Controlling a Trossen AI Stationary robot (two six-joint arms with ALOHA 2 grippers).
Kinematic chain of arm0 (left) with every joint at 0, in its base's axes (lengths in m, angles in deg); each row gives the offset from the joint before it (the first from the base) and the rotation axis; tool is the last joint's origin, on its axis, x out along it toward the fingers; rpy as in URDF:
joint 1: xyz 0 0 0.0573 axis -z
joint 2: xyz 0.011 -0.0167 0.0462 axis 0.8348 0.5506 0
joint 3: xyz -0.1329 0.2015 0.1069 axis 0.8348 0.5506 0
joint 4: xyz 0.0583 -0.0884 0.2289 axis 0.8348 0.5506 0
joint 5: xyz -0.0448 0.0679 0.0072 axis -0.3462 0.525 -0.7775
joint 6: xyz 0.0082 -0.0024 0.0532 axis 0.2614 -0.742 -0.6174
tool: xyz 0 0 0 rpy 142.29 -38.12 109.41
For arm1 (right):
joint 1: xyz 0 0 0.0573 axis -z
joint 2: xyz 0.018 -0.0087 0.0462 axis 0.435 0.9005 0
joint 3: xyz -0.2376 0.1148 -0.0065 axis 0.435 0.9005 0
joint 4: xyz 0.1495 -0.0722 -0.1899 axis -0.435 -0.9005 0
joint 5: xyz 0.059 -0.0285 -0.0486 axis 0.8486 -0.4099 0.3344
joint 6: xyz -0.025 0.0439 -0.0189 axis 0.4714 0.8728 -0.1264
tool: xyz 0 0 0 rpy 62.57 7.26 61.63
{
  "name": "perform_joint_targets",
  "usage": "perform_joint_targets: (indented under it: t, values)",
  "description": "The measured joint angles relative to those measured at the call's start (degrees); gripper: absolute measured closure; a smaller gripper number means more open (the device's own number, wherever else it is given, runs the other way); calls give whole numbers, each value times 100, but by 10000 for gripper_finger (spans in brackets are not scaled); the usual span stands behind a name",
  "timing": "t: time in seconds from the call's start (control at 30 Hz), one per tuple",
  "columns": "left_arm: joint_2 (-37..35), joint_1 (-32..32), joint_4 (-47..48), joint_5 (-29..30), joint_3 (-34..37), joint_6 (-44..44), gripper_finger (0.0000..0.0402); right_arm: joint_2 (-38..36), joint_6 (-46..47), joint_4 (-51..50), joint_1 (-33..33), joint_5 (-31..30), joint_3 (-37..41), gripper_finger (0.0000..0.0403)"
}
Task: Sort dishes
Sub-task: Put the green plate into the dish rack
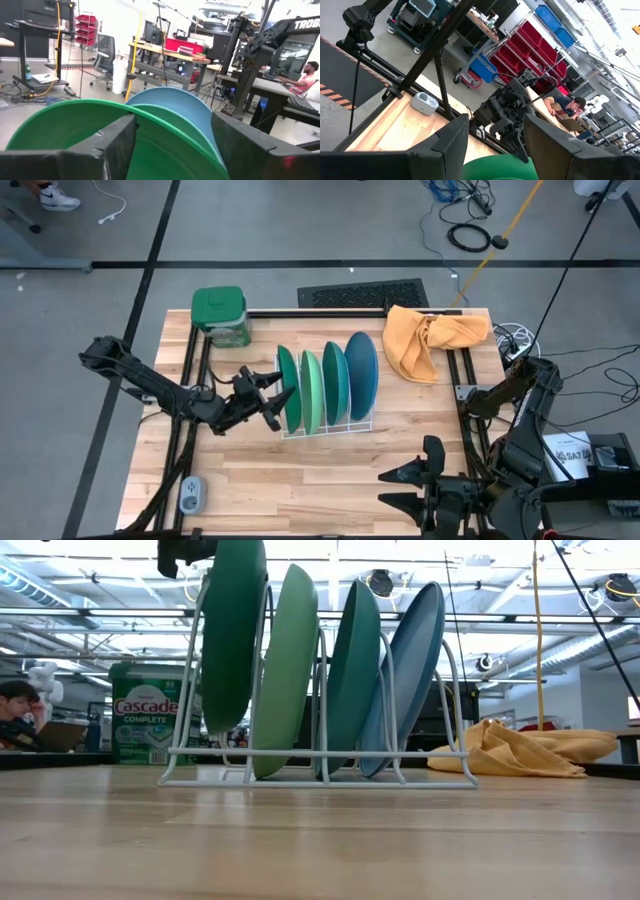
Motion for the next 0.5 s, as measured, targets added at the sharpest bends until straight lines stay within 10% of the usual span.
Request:
perform_joint_targets:
  t: [0.3, 0.5]
  values:
    - [-67, 0, 354, 150, -2, -119, 137, -2, 20, -4, -1, 13, 0, 220]
    - [-322, -89, 897, -774, -2, 484, 150, -2, 22, -7, 0, 13, 0, 220]
